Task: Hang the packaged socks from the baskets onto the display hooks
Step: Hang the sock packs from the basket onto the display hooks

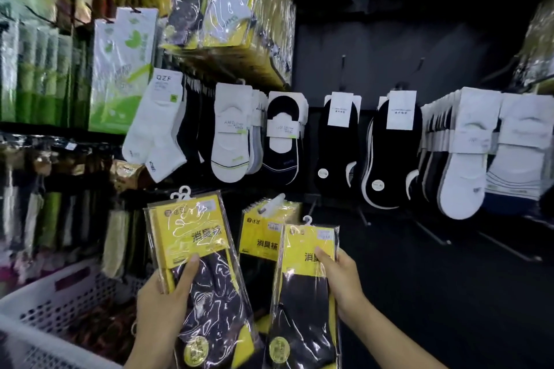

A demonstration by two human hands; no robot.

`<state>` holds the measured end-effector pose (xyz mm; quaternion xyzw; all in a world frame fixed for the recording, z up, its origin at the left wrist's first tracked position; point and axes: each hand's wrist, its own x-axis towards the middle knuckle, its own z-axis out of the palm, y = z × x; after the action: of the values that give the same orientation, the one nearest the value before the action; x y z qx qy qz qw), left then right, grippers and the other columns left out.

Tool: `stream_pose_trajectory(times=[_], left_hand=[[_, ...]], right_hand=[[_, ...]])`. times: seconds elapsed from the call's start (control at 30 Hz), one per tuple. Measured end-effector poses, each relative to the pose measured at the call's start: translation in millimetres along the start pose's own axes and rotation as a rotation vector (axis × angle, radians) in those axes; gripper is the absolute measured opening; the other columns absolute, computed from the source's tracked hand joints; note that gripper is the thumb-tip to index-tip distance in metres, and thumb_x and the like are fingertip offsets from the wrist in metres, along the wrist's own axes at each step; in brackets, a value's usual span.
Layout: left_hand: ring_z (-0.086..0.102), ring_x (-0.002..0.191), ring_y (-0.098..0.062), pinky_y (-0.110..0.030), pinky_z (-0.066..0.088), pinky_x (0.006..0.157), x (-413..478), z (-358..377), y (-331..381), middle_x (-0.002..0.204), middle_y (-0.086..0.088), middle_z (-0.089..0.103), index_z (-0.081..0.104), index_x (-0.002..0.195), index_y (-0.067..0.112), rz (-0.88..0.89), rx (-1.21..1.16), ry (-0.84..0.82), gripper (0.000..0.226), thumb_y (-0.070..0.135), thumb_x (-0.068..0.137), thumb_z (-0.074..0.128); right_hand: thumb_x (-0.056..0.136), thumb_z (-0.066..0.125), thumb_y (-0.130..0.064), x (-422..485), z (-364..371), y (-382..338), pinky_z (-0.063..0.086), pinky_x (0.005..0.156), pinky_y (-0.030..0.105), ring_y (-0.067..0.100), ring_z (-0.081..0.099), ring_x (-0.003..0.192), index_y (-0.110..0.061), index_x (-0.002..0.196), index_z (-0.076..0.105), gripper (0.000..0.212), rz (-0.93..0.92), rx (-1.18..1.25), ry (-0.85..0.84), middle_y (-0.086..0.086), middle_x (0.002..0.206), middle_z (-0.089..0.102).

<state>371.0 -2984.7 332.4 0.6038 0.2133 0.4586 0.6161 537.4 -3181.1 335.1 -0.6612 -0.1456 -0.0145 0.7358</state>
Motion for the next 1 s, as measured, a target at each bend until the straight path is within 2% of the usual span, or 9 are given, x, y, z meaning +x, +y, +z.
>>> stream_pose_trajectory(times=[0.17, 0.27, 0.37, 0.47, 0.57, 0.73, 0.87, 0.93, 1.0], left_hand=[[0.036, 0.054, -0.012, -0.027, 0.029, 0.052, 5.8, 0.6, -3.2, 0.061, 0.003, 0.044, 0.048, 0.064, 0.02, -0.026, 0.035, -0.011, 0.039, 0.053, 0.074, 0.066], [0.028, 0.046, -0.012, -0.025, 0.025, 0.046, 8.9, 0.9, -5.9, 0.044, 0.011, 0.032, 0.035, 0.059, 0.011, -0.025, 0.037, 0.014, 0.056, 0.057, 0.068, 0.065], [0.037, 0.056, -0.014, -0.025, 0.029, 0.05, 14.7, 2.3, -15.5, 0.067, -0.005, 0.046, 0.057, 0.085, -0.005, -0.035, 0.053, -0.011, 0.071, 0.062, 0.064, 0.063], [0.039, 0.062, -0.017, -0.028, 0.029, 0.055, 16.1, 5.5, -19.9, 0.073, -0.008, 0.046, 0.06, 0.087, 0.004, -0.049, 0.09, -0.014, 0.073, 0.071, 0.055, 0.059], [0.043, 0.068, -0.017, -0.025, 0.03, 0.056, 16.1, 8.9, -20.6, 0.078, -0.009, 0.051, 0.053, 0.083, 0.017, -0.042, 0.083, -0.016, 0.063, 0.071, 0.052, 0.059], [0.038, 0.06, -0.019, -0.031, 0.027, 0.055, 21.8, 12.2, -26.1, 0.065, -0.011, 0.042, 0.051, 0.073, -0.001, -0.021, 0.102, -0.006, 0.071, 0.068, 0.057, 0.061], [0.036, 0.058, -0.017, -0.028, 0.028, 0.053, 27.1, 15.7, -25.2, 0.066, -0.009, 0.043, 0.052, 0.074, 0.003, 0.013, 0.065, -0.013, 0.06, 0.061, 0.064, 0.063], [0.032, 0.053, -0.016, -0.028, 0.025, 0.052, 32.5, 17.5, -28.4, 0.054, -0.002, 0.037, 0.041, 0.063, 0.005, 0.036, 0.07, 0.017, 0.059, 0.058, 0.064, 0.065], [0.031, 0.05, -0.017, -0.028, 0.025, 0.051, 41.6, 19.6, -33.6, 0.048, 0.001, 0.035, 0.039, 0.058, 0.001, 0.056, 0.078, 0.047, 0.063, 0.058, 0.064, 0.067]], right_hand=[[0.094, 0.058, -0.019, 25.0, 2.2, 9.2, 0.053, 0.079, 0.031, 0.018, 0.068, 0.09, -0.019, 0.09, 0.067, 0.009, -0.026, -0.066, 0.054, 0.002, 0.093, 0.072], [0.094, 0.058, -0.022, 51.3, 2.3, 16.3, 0.045, 0.068, 0.021, 0.01, 0.063, 0.086, -0.017, 0.092, 0.065, 0.009, -0.047, -0.112, 0.116, -0.004, 0.092, 0.068], [0.094, 0.058, -0.023, 76.2, -1.5, 29.0, 0.046, 0.086, 0.032, 0.025, 0.06, 0.106, -0.005, 0.113, 0.059, 0.026, 0.01, -0.097, 0.234, 0.003, 0.106, 0.063], [0.094, 0.058, -0.026, 89.5, -9.5, 39.8, 0.042, 0.104, 0.042, 0.029, 0.053, 0.121, -0.004, 0.13, 0.052, 0.043, 0.016, -0.09, 0.228, 0.01, 0.132, 0.055], [0.094, 0.057, -0.025, 94.4, -14.3, 44.6, 0.045, 0.091, 0.031, 0.019, 0.059, 0.103, -0.012, 0.115, 0.059, 0.025, -0.08, -0.121, 0.163, 0.004, 0.117, 0.064], [0.094, 0.057, -0.02, 98.7, -12.4, 38.5, 0.049, 0.064, 0.01, 0.003, 0.063, 0.09, -0.019, 0.105, 0.062, 0.011, -0.202, -0.161, 0.113, -0.009, 0.096, 0.067], [0.095, 0.056, -0.019, 117.0, -8.9, 30.6, 0.049, 0.072, 0.021, 0.011, 0.063, 0.086, -0.014, 0.103, 0.062, 0.011, -0.183, -0.242, 0.107, -0.001, 0.096, 0.066], [0.095, 0.056, -0.02, 129.0, -9.9, 32.8, 0.05, 0.079, 0.029, 0.019, 0.063, 0.09, -0.009, 0.105, 0.061, 0.015, -0.186, -0.29, 0.109, 0.005, 0.099, 0.066], [0.095, 0.056, -0.02, 139.4, -12.1, 36.0, 0.051, 0.077, 0.026, 0.018, 0.063, 0.088, -0.01, 0.103, 0.061, 0.014, -0.198, -0.31, 0.107, 0.008, 0.1, 0.066]])
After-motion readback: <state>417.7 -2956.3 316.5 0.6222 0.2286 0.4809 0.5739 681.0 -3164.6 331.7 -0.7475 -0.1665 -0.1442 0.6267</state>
